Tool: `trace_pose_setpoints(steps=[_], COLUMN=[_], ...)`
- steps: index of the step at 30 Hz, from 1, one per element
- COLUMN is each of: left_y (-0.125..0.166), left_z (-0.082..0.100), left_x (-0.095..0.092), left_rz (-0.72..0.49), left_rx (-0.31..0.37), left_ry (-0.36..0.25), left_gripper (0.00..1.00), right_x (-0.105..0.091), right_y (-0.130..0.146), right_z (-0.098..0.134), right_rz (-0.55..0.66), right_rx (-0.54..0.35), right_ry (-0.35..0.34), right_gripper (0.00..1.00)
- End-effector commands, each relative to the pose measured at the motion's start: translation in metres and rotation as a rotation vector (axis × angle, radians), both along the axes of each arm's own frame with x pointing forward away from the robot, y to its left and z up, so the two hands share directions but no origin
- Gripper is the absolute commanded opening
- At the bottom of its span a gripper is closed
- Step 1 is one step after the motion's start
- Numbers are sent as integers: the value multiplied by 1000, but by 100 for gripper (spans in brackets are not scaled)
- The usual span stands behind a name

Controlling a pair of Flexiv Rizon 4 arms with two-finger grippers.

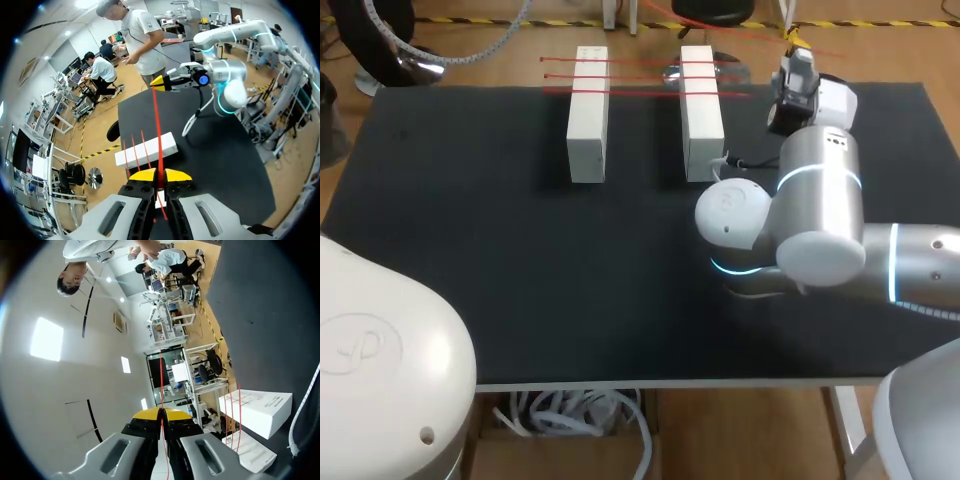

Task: Grab the tape and strap the tape.

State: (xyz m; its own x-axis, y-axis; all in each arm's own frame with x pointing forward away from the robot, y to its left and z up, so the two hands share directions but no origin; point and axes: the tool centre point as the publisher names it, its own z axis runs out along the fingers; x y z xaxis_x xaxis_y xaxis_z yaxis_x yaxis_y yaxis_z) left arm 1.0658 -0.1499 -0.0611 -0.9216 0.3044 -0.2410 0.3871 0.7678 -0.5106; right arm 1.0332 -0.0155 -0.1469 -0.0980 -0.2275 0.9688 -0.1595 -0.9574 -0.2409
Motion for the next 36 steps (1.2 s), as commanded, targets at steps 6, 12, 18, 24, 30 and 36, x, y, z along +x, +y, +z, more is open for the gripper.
trace_pose_setpoints(steps=[6,12,18,24,30,36], left_y=[0,0,0,0,0,0], left_z=[1,1,1,1,1,1], left_x=[1,1,1,1,1,1], left_rz=[-1,-1,-1,-1,-1,-1], left_rx=[6,6,6,6,6,6], left_ry=[3,3,3,3,3,3], left_gripper=[0,0,0,0,0,0], right_x=[4,6,8,9,9,10], right_y=[0,3,5,8,10,12], right_z=[2,1,1,1,1,2], right_rz=[5,16,25,38,57,67], right_rx=[-2,-7,-29,-46,-53,-58], right_ry=[10,20,41,56,57,54], right_gripper=[0,0,0,0,0,0])
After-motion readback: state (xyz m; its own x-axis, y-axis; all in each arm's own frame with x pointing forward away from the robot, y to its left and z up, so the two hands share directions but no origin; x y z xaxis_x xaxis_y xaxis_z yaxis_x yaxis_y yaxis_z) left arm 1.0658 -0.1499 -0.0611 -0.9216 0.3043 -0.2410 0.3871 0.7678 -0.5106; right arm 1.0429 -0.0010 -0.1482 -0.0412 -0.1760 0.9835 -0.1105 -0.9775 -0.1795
